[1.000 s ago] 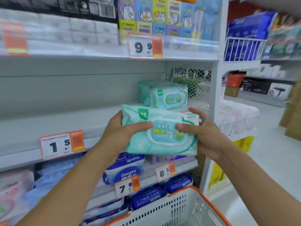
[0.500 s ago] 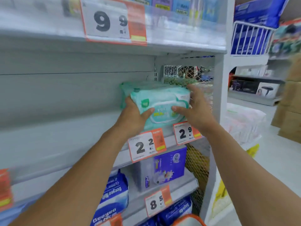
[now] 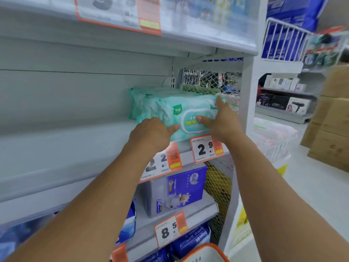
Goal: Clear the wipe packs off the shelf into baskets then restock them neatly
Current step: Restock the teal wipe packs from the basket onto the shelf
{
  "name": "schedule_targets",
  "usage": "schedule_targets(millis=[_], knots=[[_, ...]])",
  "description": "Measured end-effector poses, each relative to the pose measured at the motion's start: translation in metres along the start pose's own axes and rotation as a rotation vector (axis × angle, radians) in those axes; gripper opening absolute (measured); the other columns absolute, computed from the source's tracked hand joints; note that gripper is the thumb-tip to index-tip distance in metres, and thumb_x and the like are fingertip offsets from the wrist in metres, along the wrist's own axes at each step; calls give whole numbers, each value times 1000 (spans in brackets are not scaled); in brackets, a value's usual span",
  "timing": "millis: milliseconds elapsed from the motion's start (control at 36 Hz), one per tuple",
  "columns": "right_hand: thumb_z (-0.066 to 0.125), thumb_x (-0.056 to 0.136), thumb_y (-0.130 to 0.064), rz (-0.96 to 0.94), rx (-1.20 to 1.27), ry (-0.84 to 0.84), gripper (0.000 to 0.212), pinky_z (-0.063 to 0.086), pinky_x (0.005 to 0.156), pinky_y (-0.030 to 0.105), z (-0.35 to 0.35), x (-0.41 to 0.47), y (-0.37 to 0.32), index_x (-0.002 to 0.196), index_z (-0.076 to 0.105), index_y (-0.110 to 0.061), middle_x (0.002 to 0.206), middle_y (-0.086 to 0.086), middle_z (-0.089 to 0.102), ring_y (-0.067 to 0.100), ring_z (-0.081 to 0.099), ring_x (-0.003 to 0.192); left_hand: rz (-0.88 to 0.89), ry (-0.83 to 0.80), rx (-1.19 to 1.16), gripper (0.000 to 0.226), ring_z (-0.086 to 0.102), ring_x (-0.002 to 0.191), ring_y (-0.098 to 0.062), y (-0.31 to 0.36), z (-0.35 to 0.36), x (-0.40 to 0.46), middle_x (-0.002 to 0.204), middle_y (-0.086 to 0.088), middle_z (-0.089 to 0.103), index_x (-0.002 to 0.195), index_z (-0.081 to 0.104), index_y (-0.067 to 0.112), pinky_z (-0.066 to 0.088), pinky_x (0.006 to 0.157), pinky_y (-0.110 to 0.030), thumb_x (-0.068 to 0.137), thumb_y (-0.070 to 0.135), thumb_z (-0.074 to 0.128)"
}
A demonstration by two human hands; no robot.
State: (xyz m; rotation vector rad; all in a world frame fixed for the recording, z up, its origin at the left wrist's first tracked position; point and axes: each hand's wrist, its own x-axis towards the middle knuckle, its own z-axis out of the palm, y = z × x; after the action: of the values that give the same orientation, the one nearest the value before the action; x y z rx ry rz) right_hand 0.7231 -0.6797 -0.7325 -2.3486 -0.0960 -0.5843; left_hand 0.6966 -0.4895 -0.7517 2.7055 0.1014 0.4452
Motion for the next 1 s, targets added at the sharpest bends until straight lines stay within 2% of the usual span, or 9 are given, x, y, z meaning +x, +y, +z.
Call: schedule_targets(millis=[167, 250, 306, 389, 472, 556, 694, 889, 1000], knots=[[66, 93, -28, -132, -56, 269, 54, 34, 102, 29, -13, -50, 2, 140, 48, -9, 140, 12, 52, 27, 50, 128, 22, 239, 95, 67, 61, 108, -39, 15, -38, -47, 116, -20, 65, 106, 67, 9, 44, 78, -37, 93, 69, 42], [58, 90, -29, -219, 99, 481, 21, 38, 73, 26, -6, -109, 9, 99, 65, -12, 93, -1, 65, 16, 59, 85, 157, 394, 50, 51, 62, 101, -33, 14, -46, -85, 106, -11, 68, 102, 67, 16, 47, 81, -38, 91, 62, 46], [56, 91, -33, -244, 110, 283, 22, 31, 62, 29, 15, -156, 25, 76, 59, -16, 62, -10, 52, 10, 47, 63, 337, 389, -35, 42, 61, 92, -26, 3, -33, -125, 97, -5, 67, 95, 63, 19, 49, 80, -37, 89, 56, 45], [57, 89, -39, -272, -16, -319, 33, 34, 61, 35, 58, -225, 55, 66, 58, -16, 58, -5, 54, 15, 50, 64, 566, -13, 41, 27, 58, 88, -26, -31, 15, -194, 94, -2, 64, 92, 60, 22, 43, 71, -35, 88, 47, 53], [69, 91, -37, -227, -336, -995, 35, 46, 85, 35, 98, -297, 91, 106, 71, -5, 105, 15, 71, 29, 65, 102, 380, -588, 231, 33, 58, 95, -26, -96, 77, -267, 111, -7, 65, 110, 60, 19, 44, 75, -32, 90, 46, 61], [76, 85, -43, -32, -603, -1406, 70, 45, 104, 36, 127, -370, 131, 139, 53, -5, 139, 15, 58, 31, 56, 125, 148, -938, 383, 44, 59, 105, -28, -160, 121, -329, 122, -9, 59, 126, 55, 16, 51, 86, -37, 92, 43, 62], [82, 81, -33, -16, -678, -1540, 103, 34, 114, 38, 148, -430, 160, 158, 19, -7, 160, 15, 32, 32, 36, 143, 23, -1158, 399, 58, 56, 115, -26, -202, 162, -376, 136, -8, 52, 137, 47, 15, 50, 97, -39, 91, 45, 66], [86, 75, -39, -53, -732, -1589, 116, 35, 114, 39, 177, -450, 181, 160, 11, -17, 160, 12, 32, 31, 38, 143, 72, -1287, 444, 110, 42, 133, -32, -210, 198, -414, 157, -12, 19, 156, 11, 13, 44, 104, -38, 78, 48, 79], [87, 72, -41, -20, -781, -1636, 115, 34, 115, 39, 190, -456, 193, 160, 15, -18, 161, 9, 31, 28, 37, 144, 142, -1300, 380, 121, 50, 124, -30, -210, 211, -412, 146, -11, 38, 156, 10, 17, 47, 95, -35, 67, 45, 88]])
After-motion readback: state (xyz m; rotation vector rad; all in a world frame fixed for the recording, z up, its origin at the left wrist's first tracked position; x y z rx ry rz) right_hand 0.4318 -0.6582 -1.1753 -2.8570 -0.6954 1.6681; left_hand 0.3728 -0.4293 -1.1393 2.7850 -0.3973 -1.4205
